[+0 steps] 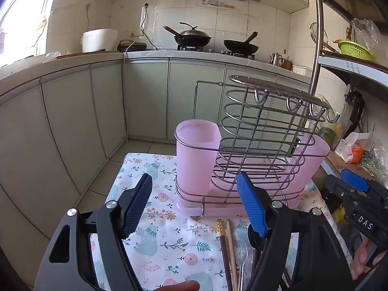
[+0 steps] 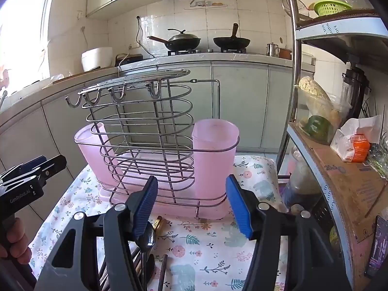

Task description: Organize utensils

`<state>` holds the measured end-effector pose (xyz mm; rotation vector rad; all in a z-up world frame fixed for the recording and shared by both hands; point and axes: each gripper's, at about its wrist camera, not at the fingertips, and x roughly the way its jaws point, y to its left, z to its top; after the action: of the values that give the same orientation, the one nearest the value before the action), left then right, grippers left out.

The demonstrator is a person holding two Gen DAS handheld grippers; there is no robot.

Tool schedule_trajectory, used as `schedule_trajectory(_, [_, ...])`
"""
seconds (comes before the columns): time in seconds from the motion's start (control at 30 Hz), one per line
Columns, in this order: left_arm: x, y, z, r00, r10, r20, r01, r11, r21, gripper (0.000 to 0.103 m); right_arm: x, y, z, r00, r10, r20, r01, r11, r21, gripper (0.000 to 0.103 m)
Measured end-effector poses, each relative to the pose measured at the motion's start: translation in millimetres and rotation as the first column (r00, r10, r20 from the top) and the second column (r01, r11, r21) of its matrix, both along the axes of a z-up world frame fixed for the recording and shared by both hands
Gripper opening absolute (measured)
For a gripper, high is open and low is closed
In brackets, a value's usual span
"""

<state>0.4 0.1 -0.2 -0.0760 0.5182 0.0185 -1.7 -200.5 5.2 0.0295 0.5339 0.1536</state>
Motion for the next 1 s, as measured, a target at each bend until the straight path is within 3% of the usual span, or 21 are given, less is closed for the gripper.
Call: schedule_trajectory(1.0, [-4.1, 0.6, 8.7, 1.0, 0.001, -0.001, -0.001, 1.0, -0.011, 0.073, -0.8, -0.5, 2.2, 1.0, -0.001, -0.002, 0.001, 1.0, -0.001, 0.058])
